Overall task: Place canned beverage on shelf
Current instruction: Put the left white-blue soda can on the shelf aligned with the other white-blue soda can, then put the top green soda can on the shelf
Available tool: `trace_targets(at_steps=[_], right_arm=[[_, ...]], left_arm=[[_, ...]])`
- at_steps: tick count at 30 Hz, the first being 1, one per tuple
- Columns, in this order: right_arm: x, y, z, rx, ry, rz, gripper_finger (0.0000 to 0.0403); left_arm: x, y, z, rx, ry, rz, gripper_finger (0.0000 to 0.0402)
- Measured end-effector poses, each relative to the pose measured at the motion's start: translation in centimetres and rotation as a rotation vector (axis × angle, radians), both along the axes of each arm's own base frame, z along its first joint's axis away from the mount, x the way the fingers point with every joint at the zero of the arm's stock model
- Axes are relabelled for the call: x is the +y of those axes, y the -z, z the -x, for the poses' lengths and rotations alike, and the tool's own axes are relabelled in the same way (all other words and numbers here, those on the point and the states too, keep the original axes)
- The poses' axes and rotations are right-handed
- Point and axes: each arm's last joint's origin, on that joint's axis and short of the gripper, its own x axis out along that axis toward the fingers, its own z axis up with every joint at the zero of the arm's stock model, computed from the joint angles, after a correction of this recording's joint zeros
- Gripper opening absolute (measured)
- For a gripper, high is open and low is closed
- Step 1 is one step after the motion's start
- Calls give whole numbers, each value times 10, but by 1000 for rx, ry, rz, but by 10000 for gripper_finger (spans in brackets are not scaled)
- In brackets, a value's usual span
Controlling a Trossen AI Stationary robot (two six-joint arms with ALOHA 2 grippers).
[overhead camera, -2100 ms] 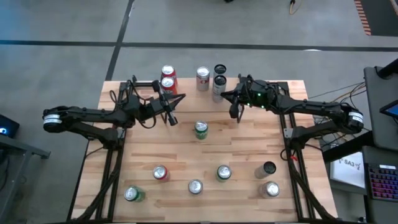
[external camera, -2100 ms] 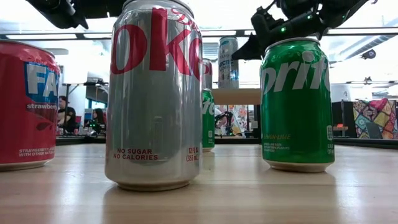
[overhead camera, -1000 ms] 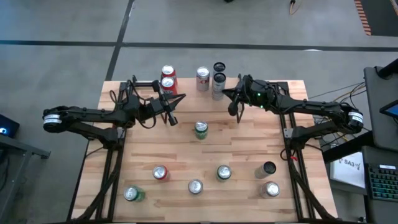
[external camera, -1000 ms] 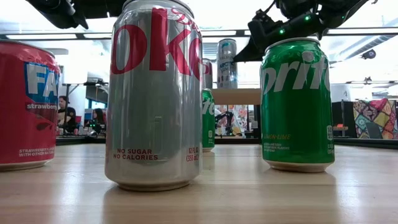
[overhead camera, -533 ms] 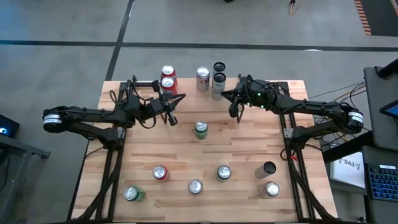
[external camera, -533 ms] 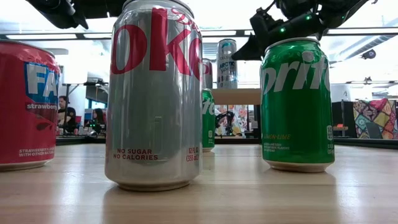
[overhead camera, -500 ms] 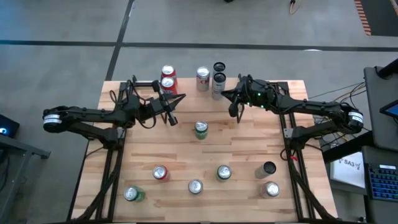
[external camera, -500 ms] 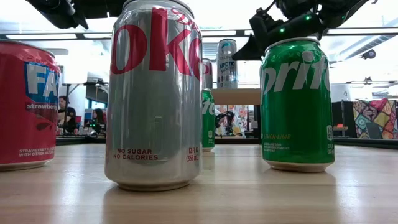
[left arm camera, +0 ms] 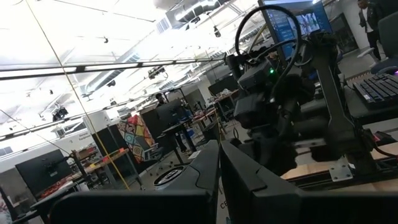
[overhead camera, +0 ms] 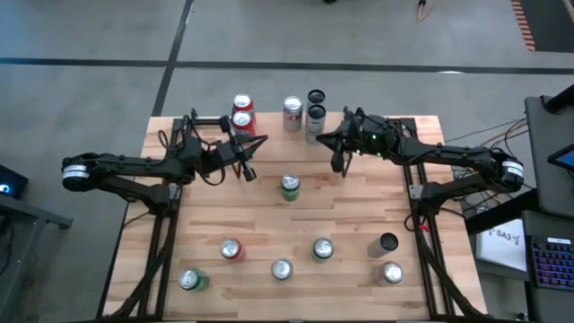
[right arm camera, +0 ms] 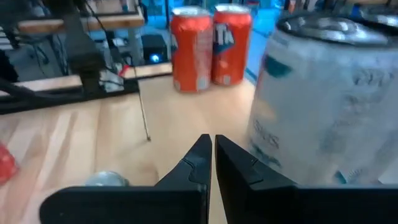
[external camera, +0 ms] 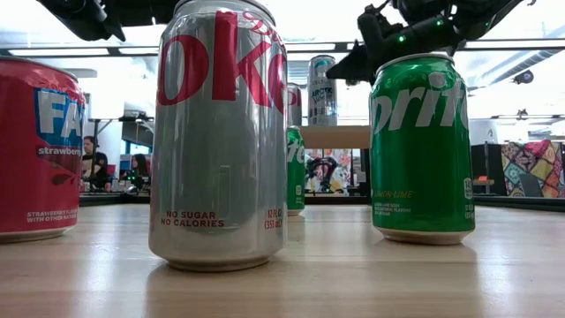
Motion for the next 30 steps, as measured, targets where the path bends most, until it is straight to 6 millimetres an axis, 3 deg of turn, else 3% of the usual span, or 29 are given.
trace_targets(at_steps=[7, 13, 21, 30], right_arm=[[-6, 2, -12, -77, 3, 47, 12], [-12, 11, -17, -39, 128, 64, 12], [-13, 12, -18, -34, 127, 65, 12], [20, -18, -4, -143, -69, 2, 12]], left_arm=[[0, 0, 0, 0, 0, 0, 0], [0, 0, 0, 0, 0, 0, 0], [0, 0, 0, 0, 0, 0, 0], [-1, -1, 0, -30, 22, 53, 0]])
